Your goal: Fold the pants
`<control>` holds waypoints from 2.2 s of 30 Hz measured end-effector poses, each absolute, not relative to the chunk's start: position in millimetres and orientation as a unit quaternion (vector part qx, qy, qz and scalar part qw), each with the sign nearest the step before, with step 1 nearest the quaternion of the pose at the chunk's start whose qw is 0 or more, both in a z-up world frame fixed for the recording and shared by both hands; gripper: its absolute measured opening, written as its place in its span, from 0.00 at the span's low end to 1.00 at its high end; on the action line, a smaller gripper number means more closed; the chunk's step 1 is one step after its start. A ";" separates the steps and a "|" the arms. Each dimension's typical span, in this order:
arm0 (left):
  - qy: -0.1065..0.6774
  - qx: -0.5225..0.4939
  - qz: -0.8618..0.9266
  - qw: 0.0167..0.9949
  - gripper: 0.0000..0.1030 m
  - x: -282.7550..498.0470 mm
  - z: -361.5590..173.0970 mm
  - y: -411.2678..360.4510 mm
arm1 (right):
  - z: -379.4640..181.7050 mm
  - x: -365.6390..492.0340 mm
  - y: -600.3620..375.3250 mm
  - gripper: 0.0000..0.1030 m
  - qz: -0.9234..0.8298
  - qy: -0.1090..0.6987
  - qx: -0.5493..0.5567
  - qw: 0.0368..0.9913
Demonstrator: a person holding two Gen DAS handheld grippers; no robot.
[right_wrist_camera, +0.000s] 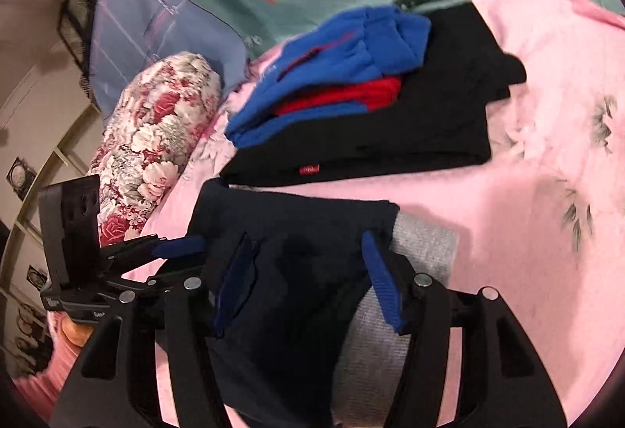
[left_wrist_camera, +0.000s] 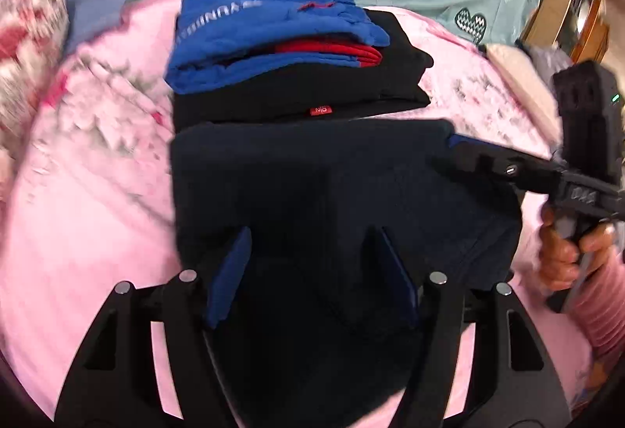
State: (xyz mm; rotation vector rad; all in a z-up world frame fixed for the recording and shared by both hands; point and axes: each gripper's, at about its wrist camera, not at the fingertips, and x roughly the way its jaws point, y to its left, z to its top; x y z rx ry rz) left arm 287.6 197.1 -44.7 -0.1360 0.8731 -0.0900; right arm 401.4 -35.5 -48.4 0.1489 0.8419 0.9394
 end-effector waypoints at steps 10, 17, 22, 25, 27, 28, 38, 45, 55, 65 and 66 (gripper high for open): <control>0.419 -0.053 -0.020 0.906 0.70 231.2 -43.6 181.0 | -34.8 331.2 -47.0 0.58 0.483 0.419 0.054 0.767; 0.401 -0.061 0.000 0.914 0.72 204.7 -49.6 178.6 | -48.5 313.0 -49.1 0.59 0.455 0.439 0.035 0.774; 0.360 -0.083 0.055 0.928 0.95 160.1 -37.3 180.2 | -46.2 284.8 -75.8 0.66 0.419 0.443 0.056 0.791; 0.349 -0.073 0.083 0.930 0.97 137.7 -33.2 169.8 | -49.2 267.2 -77.5 0.66 0.371 0.438 0.019 0.819; 0.348 -0.072 0.089 0.931 0.98 126.6 -30.8 162.7 | -49.6 257.5 -80.2 0.66 0.350 0.431 -0.002 0.832; 0.347 -0.073 0.090 0.930 0.98 122.8 -30.4 160.4 | -49.4 252.8 -80.4 0.66 0.344 0.426 -0.012 0.837; 0.344 -0.043 0.097 0.933 0.98 98.0 -26.9 130.1 | -43.4 214.4 -84.7 0.91 0.307 0.363 -0.070 0.877; 0.350 -0.040 0.096 0.931 0.98 97.7 -26.9 117.1 | -42.5 203.0 -86.6 0.95 0.311 0.348 -0.083 0.880; 0.359 -0.044 0.089 0.928 0.98 98.0 -25.7 113.3 | -39.8 186.8 -79.0 0.99 0.315 0.315 -0.125 0.887; 0.358 -0.043 0.092 0.928 0.98 99.1 -26.4 115.6 | -41.2 189.1 -80.2 0.99 0.313 0.323 -0.120 0.885; 0.358 -0.042 0.092 0.928 0.98 99.0 -26.8 115.4 | -41.4 188.8 -80.0 0.99 0.313 0.324 -0.120 0.885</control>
